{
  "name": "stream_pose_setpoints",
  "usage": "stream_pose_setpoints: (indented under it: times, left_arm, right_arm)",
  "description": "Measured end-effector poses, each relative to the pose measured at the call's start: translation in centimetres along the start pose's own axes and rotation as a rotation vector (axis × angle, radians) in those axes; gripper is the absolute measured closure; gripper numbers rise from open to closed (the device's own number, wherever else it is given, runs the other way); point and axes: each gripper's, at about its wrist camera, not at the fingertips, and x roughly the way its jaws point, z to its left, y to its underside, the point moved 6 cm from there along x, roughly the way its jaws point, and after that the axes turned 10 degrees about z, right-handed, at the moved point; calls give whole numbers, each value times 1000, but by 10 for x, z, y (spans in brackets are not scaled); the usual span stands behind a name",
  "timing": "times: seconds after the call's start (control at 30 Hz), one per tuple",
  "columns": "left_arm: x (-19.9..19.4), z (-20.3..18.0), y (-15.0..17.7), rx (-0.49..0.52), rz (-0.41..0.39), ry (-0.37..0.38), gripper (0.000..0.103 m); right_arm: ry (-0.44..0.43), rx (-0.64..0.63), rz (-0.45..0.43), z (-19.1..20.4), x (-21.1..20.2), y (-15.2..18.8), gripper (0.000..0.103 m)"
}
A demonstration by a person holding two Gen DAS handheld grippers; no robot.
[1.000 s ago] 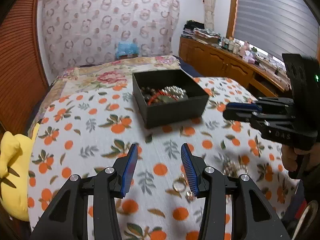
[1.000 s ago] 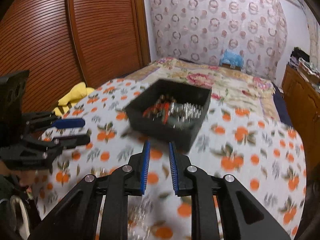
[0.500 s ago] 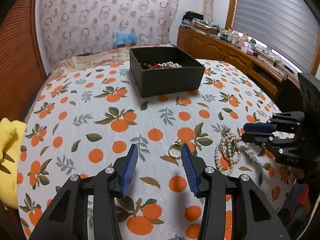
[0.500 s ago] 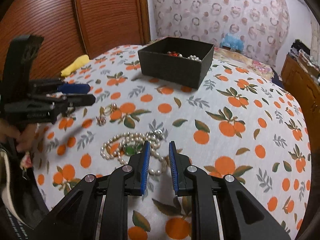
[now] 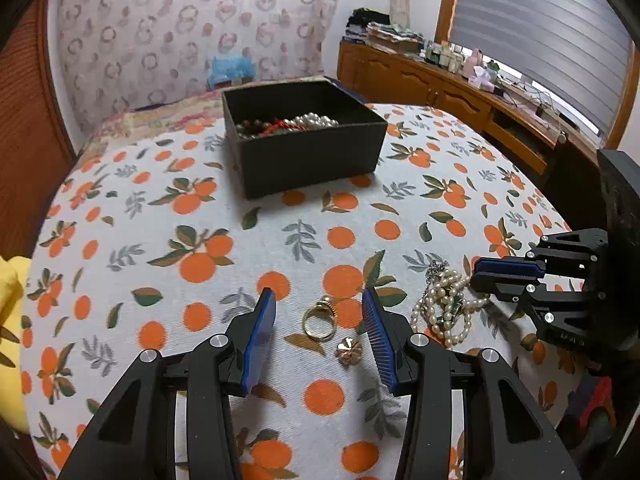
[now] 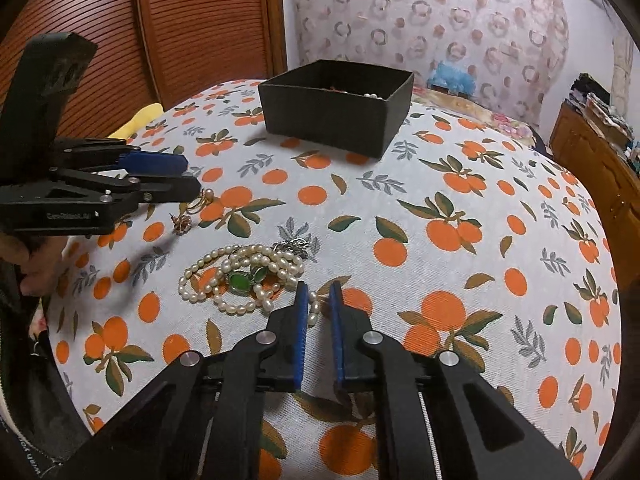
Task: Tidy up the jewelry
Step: 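Move the left tool to the gold ring and close on it, then carry the gold ring into the box with the left tool while the right carries pearls in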
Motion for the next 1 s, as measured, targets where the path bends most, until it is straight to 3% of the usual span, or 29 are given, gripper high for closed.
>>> stream_pose_setpoints:
  times: [0.37,0.6,0.73,1.0]
  left_arm:
    - [12,-2,4,2,23,-6,64]
    - [11,0,5,4,16,-10,84]
    - [5,5,5,-18,-10,-14,84]
    - [-25,16,3,-57,-92,-11,84]
  right_arm:
    - [-4,16,-15,-2,-1,1,91]
    - [-1,14,-15,0,-1,2,91]
    - [21,6,-16,-1,-1,2,97]
    - [32,-14,-58,7,-16,-11,98]
